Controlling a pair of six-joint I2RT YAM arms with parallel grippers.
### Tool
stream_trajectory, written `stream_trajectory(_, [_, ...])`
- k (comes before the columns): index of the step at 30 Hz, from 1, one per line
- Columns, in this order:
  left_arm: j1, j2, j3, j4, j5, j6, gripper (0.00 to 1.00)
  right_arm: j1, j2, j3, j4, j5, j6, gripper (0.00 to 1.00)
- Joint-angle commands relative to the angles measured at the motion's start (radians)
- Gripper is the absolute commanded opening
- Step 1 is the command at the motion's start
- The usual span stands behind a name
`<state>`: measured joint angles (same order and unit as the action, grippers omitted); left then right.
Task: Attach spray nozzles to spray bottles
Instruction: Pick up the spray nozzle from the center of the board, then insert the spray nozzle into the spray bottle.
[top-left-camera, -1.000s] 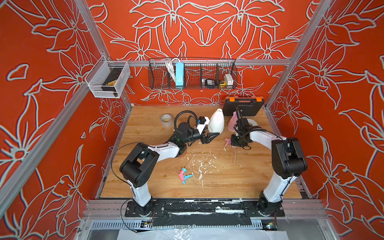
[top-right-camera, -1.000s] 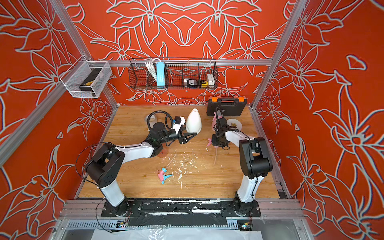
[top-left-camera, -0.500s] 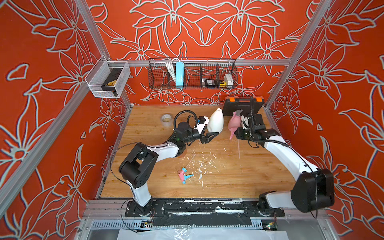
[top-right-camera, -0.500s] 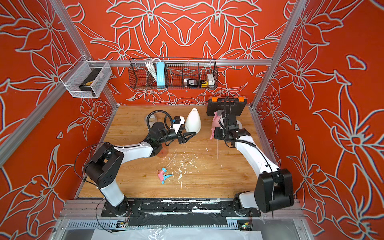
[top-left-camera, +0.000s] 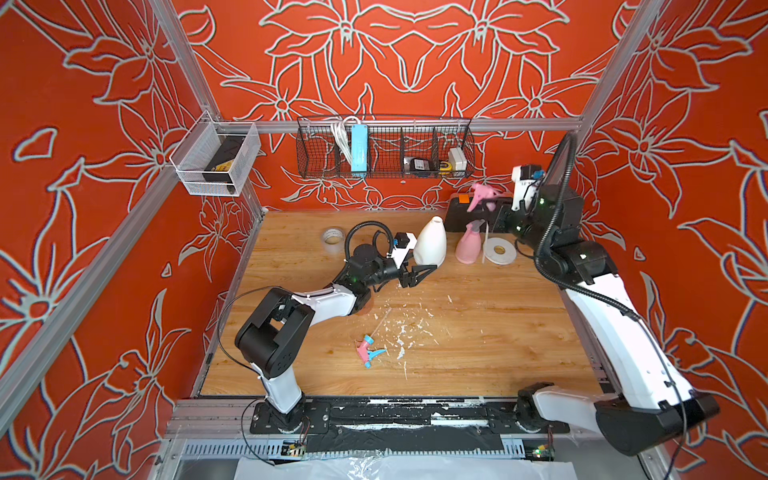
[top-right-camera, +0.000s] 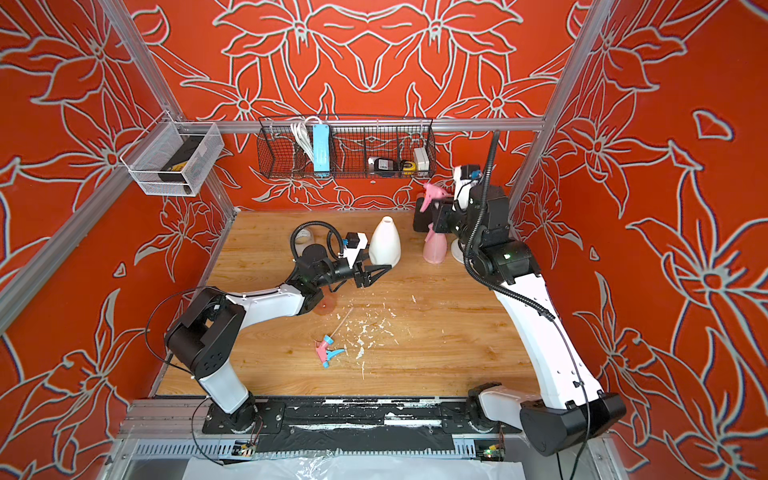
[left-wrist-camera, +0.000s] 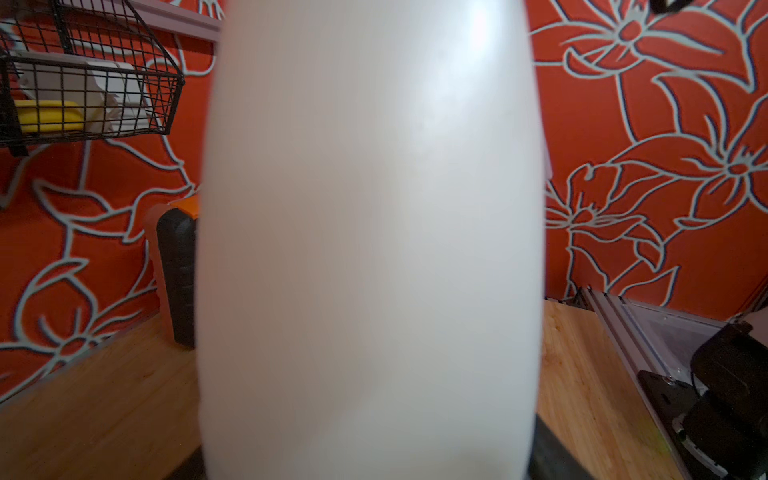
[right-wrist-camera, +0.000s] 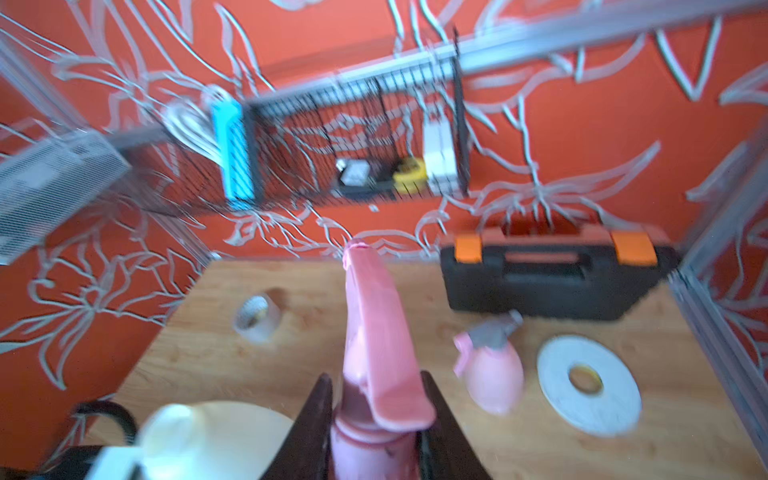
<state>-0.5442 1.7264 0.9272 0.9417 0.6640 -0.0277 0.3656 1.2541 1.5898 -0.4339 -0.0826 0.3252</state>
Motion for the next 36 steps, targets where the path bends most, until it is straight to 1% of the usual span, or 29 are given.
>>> stream_trajectory(1, [-0.014,-0.004,-0.005,0.07,0.018,-0.022,0.49,0.062,0.056,0.106,0.088,0.035,-0.073,0.14])
stream_trajectory(6, [-0.016,0.005,-0.006,0.109,0.017,-0.063,0.49,0.111,0.149,0.234,0.181,-0.056,-0.057,0.14])
stream_trajectory(9, [-0.016,0.005,0.001,0.091,0.018,-0.053,0.49,0.141,0.209,0.299,0.199,-0.128,-0.062,0.14])
stream_trajectory(12, [-0.016,-0.003,0.002,0.069,0.022,-0.036,0.49,0.158,0.243,0.319,0.238,-0.162,-0.06,0.14])
stream_trajectory(17, [-0.016,-0.01,-0.001,0.043,0.023,-0.01,0.5,0.165,0.281,0.357,0.248,-0.176,-0.047,0.14])
stream_trajectory(27, [-0.016,-0.001,0.004,0.041,0.031,-0.012,0.5,0.171,0.283,0.369,0.239,-0.172,-0.053,0.14])
stream_trajectory(36, [-0.013,-0.001,0.007,0.04,0.038,-0.017,0.5,0.171,0.254,0.305,0.26,-0.164,-0.055,0.13])
